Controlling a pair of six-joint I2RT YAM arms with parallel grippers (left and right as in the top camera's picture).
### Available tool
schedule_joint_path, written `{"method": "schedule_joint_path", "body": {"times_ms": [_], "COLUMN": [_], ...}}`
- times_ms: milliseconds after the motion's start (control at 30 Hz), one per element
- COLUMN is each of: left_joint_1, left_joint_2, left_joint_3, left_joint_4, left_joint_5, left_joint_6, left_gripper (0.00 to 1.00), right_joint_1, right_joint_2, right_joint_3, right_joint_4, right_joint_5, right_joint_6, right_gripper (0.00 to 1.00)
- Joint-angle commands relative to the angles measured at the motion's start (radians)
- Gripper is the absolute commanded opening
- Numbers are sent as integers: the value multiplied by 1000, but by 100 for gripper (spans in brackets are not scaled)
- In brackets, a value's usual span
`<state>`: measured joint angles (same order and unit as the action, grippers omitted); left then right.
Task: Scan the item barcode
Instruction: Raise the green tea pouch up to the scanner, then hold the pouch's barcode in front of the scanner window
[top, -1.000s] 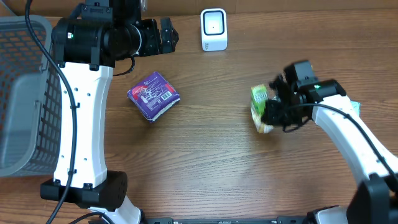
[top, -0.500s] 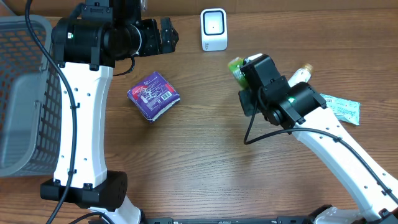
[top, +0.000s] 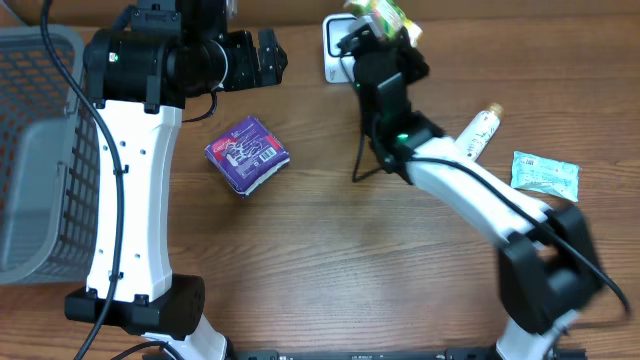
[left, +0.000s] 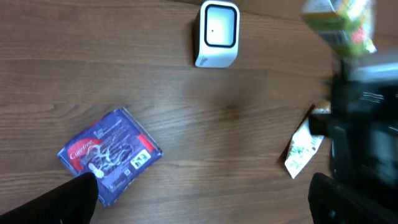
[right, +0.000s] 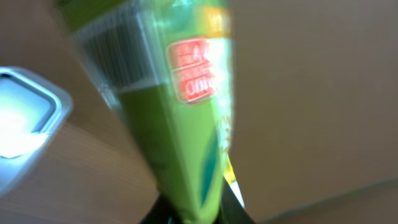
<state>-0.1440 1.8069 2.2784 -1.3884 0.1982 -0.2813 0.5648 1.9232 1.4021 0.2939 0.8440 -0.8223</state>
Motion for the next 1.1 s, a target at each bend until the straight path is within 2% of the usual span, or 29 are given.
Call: {"method": "schedule_joint_path", "body": {"times_ms": [0,67,100,200,400,533,600,1067], "left_joint_1": [-6,-6,-6,-6,-6,-6,-6,-6], "left_joint_2": [4,4,4,4,4,4,4,4], "left_joint_3": [-2,-2,-2,-2,-2,-2,-2,-2], "left_joint_4": [1,1,1,1,1,1,1,1], "left_joint_5": [2,2,2,2,2,2,2,2], "left_joint_6": [12,12,12,12,12,12,12,12], "left_gripper": [100,100,100,100,100,100,100,100], "right_joint_1": [-11,-28,-32,-51,-89,-91,-94,-98], "right_joint_2": [120,217,240,302,416,427,427,496], "right_joint_3": [24,24,25,40,238,353,387,396], "right_joint_4": [279,437,469,506,500,363,324,339], "right_joint_5": [67,-17,-48,-122,-131,-186,-221,-246], "right_joint_6": [-621,-812,-830,-830,-824,-823,-767,-547], "right_gripper": [4,4,4,4,4,4,4,4]}}
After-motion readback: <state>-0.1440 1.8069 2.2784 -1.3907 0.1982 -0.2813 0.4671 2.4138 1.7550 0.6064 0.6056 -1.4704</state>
